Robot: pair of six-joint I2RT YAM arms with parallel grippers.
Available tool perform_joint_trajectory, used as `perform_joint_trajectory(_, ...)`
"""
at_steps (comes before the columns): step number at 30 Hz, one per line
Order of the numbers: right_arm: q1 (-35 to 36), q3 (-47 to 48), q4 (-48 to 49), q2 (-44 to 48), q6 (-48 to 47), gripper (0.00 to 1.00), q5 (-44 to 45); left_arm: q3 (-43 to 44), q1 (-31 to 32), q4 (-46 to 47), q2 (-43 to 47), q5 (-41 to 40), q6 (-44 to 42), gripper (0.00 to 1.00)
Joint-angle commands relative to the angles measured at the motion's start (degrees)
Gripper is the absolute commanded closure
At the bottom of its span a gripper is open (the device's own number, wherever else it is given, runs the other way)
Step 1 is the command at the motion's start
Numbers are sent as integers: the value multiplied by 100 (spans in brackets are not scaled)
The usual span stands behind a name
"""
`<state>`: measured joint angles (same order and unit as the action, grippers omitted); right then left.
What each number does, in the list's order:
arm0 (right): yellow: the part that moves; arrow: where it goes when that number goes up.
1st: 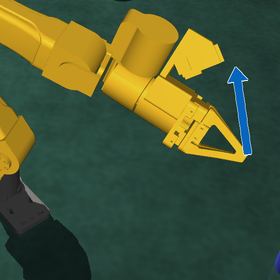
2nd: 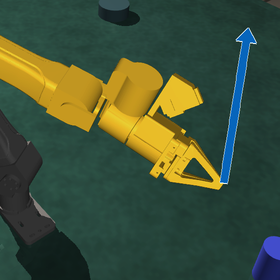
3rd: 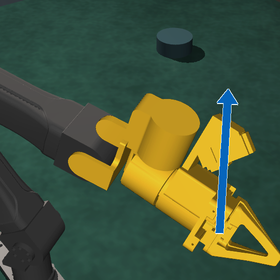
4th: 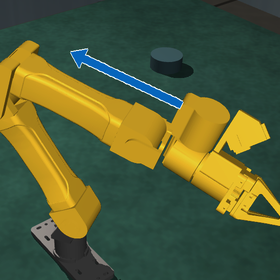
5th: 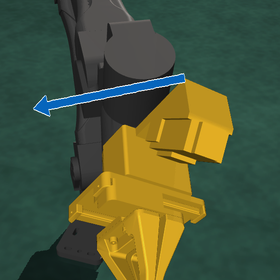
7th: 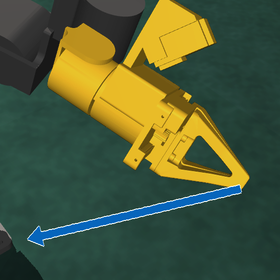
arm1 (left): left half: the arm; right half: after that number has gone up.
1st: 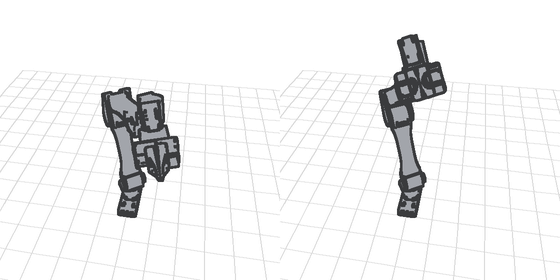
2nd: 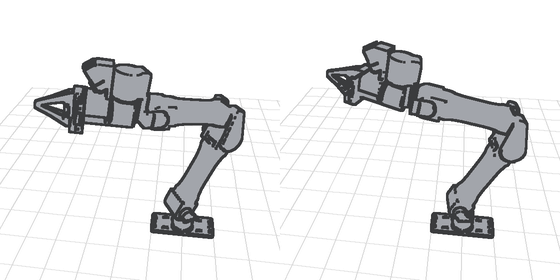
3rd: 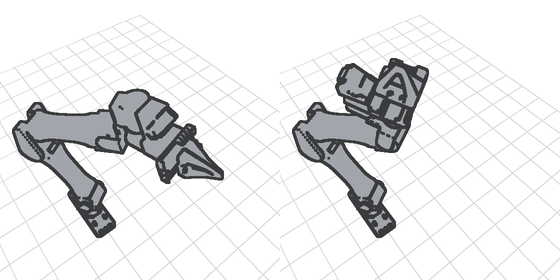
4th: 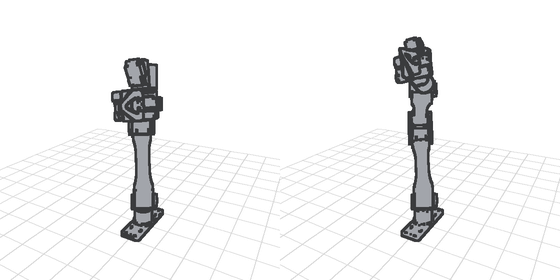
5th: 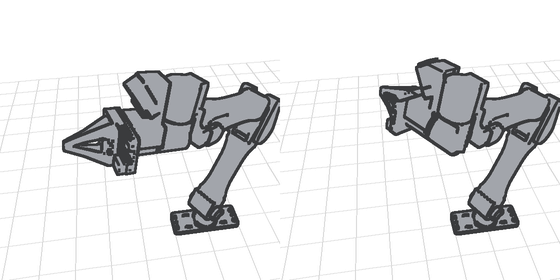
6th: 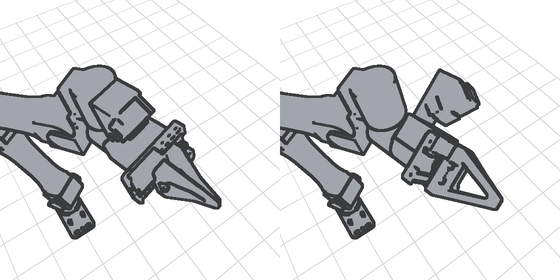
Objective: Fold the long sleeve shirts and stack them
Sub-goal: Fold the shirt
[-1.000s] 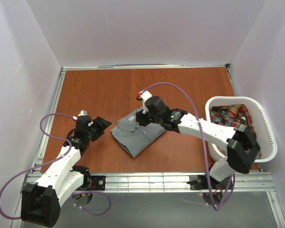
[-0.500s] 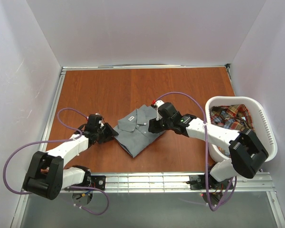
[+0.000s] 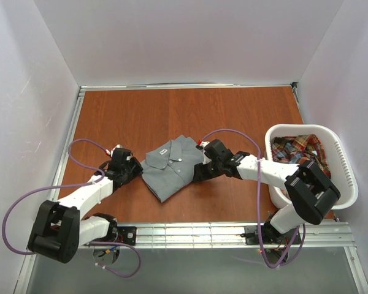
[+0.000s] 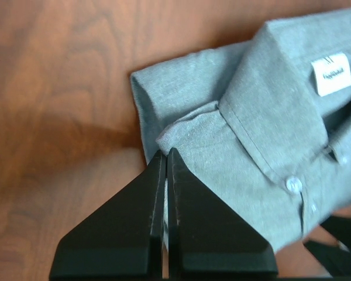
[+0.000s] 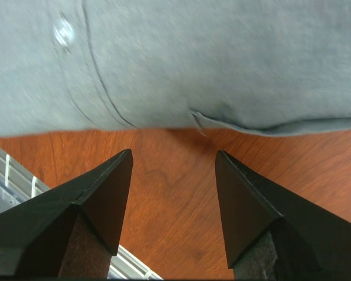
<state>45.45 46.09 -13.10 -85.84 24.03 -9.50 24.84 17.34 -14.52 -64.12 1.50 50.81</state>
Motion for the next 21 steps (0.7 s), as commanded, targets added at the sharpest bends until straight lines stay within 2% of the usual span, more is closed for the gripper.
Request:
perform_joint_trajectory(1,-10,-73,124,-38,93,46,-307,292,-47,82,-258,-780,-246,100)
perform_joint_trajectory(5,-1,-47,141,41,75,46,-579,697,-231,-50,-812,-1046,-396,100)
perform_joint_trajectory(8,8,128,159,339,49,46,-694,1101,-293,-287,-1015,-1090,-572,95)
perform_joint_trajectory(12,-97,436,150,814,58,46,-623,1471,-284,-578,-367,-713,-703,58)
perform_joint_trajectory(13,-141,506,202,841,75,45,-650,1541,-249,-656,-182,-590,-695,41)
perform_joint_trajectory(14,-203,611,246,867,128,45,-693,1585,-205,-727,168,-380,-669,36)
perform_joint_trajectory(16,-370,665,430,859,268,45,-904,1664,39,-973,434,-186,-389,32)
perform_joint_trajectory(18,-432,665,922,798,505,46,-1088,1568,312,-939,681,137,-55,33)
perform_joint_trajectory(19,-441,665,1124,754,576,46,-1115,1489,635,-869,699,210,321,37)
perform_joint_trajectory(21,-449,542,1782,553,857,47,-1256,1086,884,-397,603,542,675,42)
